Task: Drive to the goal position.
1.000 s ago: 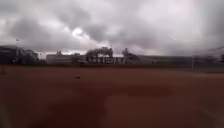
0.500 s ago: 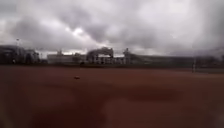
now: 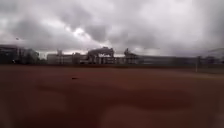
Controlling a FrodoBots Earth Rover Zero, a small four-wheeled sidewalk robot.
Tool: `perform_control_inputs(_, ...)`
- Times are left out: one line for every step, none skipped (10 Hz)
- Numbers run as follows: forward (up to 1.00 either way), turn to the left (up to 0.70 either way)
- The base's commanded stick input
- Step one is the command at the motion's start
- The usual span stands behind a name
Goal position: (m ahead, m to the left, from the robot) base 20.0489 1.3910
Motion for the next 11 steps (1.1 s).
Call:
perform_control_inputs(0.70,0.00)
perform_control_inputs(0.70,0.00)
perform_control_inputs(0.70,0.00)
perform_control_inputs(0.70,0.00)
perform_control_inputs(0.70,0.00)
perform_control_inputs(0.70,0.00)
perform_control_inputs(0.70,0.00)
perform_control_inputs(0.70,0.00)
perform_control_inputs(0.70,0.00)
perform_control_inputs(0.70,0.00)
perform_control_inputs(0.70,0.00)
